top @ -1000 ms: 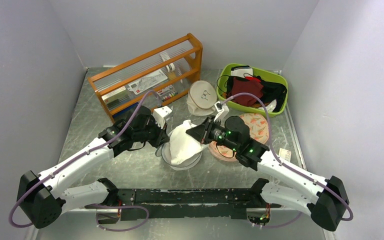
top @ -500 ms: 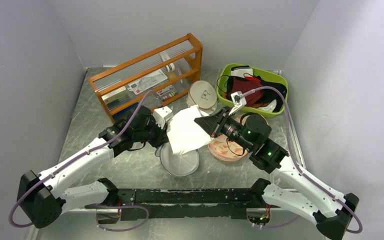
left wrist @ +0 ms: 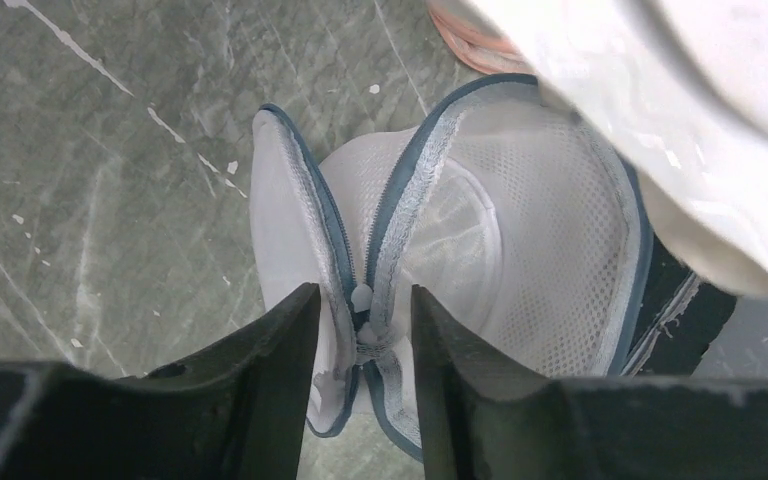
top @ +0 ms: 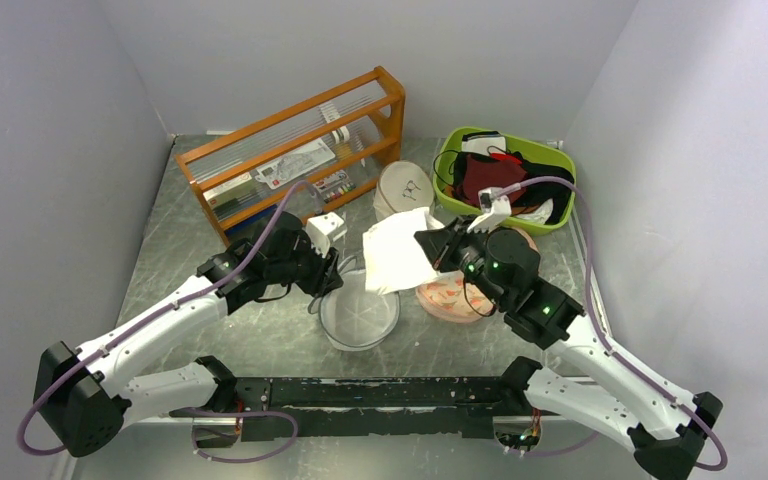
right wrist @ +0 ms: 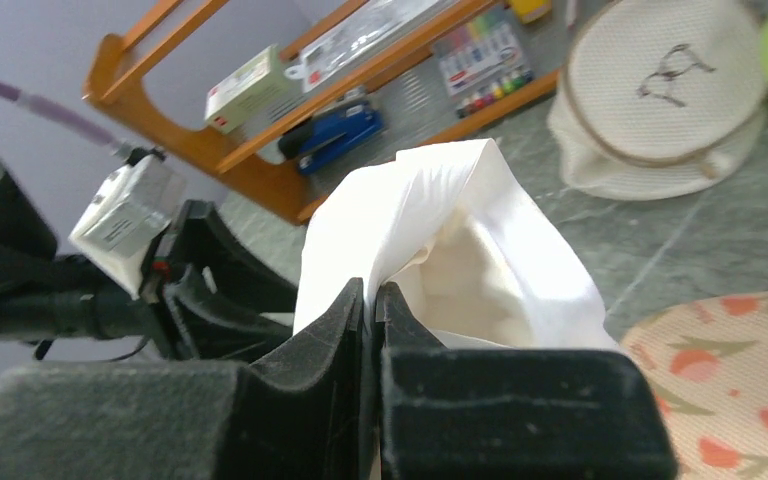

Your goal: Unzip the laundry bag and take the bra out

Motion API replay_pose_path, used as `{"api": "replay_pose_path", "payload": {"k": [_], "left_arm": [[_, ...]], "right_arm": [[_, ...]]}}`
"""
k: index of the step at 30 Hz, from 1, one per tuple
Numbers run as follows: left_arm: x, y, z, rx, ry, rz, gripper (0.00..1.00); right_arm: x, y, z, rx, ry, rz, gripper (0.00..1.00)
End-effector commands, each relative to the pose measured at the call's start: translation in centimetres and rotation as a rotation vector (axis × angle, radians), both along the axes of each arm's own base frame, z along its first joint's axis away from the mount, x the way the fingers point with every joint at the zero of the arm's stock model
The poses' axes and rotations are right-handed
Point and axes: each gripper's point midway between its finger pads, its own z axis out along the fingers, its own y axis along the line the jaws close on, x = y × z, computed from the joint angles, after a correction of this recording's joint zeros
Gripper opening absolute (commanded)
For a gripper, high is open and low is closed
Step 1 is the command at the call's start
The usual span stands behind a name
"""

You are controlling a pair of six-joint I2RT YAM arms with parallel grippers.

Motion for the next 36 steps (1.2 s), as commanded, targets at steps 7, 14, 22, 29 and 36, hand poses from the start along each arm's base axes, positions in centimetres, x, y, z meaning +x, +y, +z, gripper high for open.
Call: {"api": "replay_pose_path", "payload": {"k": [7, 14, 22, 29, 36], "left_arm": [[0.7, 0.7, 2.8, -0.039, -0.106, 0.043, 0.71], [1.2, 1.7, 3.7, -0.043, -0.15, 0.098, 0.84], [1.8, 2.5, 4.4, -0.039, -0.191, 0.148, 0.86], [1.9, 2.7, 4.5, -0.035, -0.197, 0.16, 0.86], [1.9, 2.9, 4.8, -0.039, -0.207, 0.167, 0.86]], "right_arm": [[3.9, -5.5, 2.0, -0.135, -0.074, -0.337, 0.0], [9.0, -8.5, 1.6, -0.249, -0.071, -0.493, 0.0], [16.7, -15.7, 1.6, -0.134, -0.019, -0.615, 0.0], [24.5, -23.1, -2.6, -0.071, 0.033, -0.711, 0.0], [29.2, -28.8, -16.7, -0.132, 0.333, -0.77, 0.0]]}}
